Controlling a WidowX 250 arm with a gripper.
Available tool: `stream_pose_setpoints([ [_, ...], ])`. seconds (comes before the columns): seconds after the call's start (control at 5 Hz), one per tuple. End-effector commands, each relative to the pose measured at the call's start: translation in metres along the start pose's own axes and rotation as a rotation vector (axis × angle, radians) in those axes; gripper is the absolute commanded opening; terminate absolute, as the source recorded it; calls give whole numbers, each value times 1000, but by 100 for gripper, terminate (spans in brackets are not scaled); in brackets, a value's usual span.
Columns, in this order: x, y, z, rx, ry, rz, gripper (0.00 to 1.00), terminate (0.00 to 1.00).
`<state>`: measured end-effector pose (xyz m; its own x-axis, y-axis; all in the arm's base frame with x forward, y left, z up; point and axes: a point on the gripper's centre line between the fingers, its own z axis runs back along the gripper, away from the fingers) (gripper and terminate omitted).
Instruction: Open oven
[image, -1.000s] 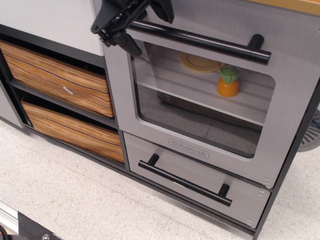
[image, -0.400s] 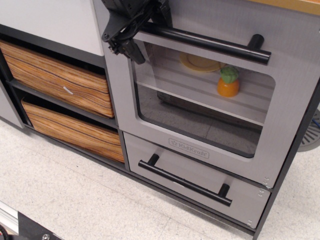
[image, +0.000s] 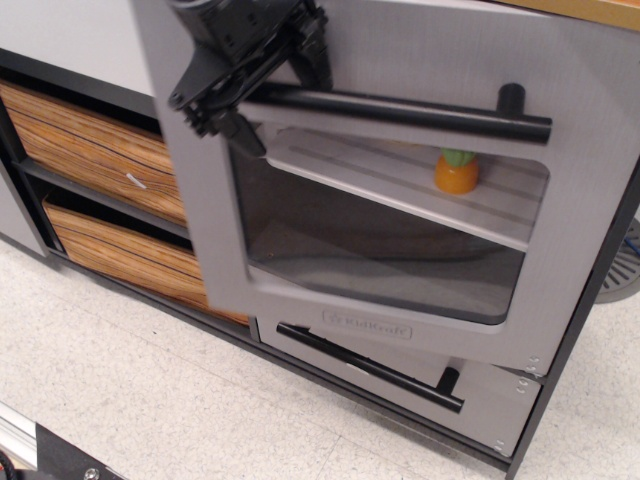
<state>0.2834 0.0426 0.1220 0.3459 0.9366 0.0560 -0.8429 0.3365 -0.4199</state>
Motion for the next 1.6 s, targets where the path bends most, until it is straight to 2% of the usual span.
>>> stream_pose_setpoints([
  [0.0, 4, 6, 20, -41, -9, -55, 100, 0],
  [0.2, 2, 3, 29, -43, 16, -112, 100, 0],
  [0.4, -8, 23, 47, -44, 88, -239, 100, 0],
  [0.6, -20, 67, 46, 33, 122, -381, 100, 0],
  [0.8, -15, 102, 25, 118, 54, -494, 100, 0],
  [1.0, 7, 132, -1, 227, 18, -545, 100, 0],
  [1.2, 41, 150, -22, 266, -16, -533, 100, 0],
  [1.4, 69, 161, -20, 268, 11, -587, 100, 0],
])
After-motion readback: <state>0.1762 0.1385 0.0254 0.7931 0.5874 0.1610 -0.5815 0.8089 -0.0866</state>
